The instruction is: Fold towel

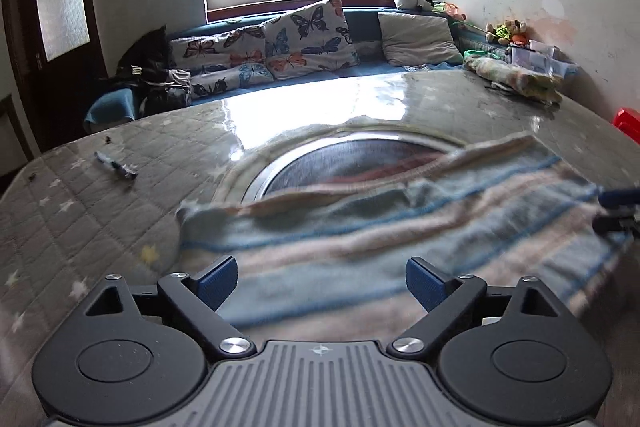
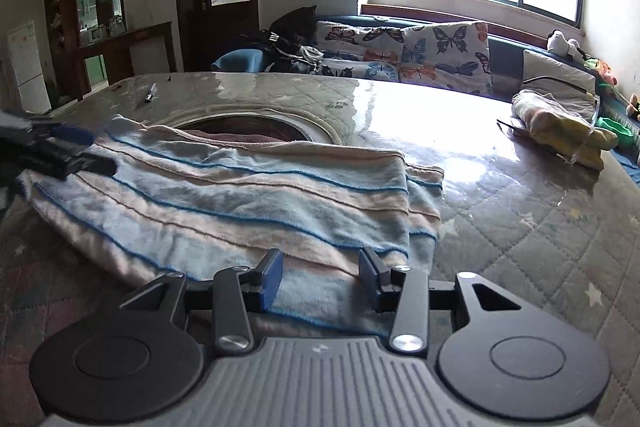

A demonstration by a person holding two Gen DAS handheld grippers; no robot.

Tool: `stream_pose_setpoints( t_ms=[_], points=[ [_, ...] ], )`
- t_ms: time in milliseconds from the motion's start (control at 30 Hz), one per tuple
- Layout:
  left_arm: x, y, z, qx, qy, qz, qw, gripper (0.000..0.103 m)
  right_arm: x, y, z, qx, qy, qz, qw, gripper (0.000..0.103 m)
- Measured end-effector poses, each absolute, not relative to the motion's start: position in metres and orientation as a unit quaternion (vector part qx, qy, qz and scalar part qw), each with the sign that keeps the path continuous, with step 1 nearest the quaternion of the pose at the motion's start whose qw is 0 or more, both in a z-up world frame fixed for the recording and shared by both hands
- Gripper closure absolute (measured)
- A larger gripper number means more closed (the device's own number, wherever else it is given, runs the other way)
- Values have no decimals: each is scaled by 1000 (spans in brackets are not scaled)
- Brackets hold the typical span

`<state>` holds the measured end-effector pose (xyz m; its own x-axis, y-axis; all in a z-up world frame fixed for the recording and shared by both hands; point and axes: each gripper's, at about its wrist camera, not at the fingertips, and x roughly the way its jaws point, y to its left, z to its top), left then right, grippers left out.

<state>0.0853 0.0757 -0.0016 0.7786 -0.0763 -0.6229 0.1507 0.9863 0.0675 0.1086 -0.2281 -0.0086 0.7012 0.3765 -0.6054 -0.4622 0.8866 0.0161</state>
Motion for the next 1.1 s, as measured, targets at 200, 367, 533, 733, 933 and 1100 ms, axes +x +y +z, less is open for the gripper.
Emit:
stream_pose_setpoints(
  t_ms=[200, 367, 533, 733, 933, 1100],
  points=[
    [48, 85, -9, 71, 320, -28, 944, 10, 100, -237, -12, -66, 314, 221, 921, 59],
    [41, 107, -17, 43, 330, 8, 943, 10, 100, -240, -15, -64, 315, 219, 921, 58],
    [33, 122, -17, 9, 332, 24, 943, 14, 99, -240, -16, -74, 315, 217, 921, 58],
    [22, 134, -18, -26, 333, 22, 942, 33, 100, -239, -15, -79, 318, 214, 920, 58],
    [15, 133, -15, -42, 333, -5, 942, 67, 98, -240, -15, -83, 318, 212, 920, 58],
    [9, 135, -14, -54, 339, -19, 939, 76, 97, -242, -14, -87, 320, 210, 920, 58]
  ],
)
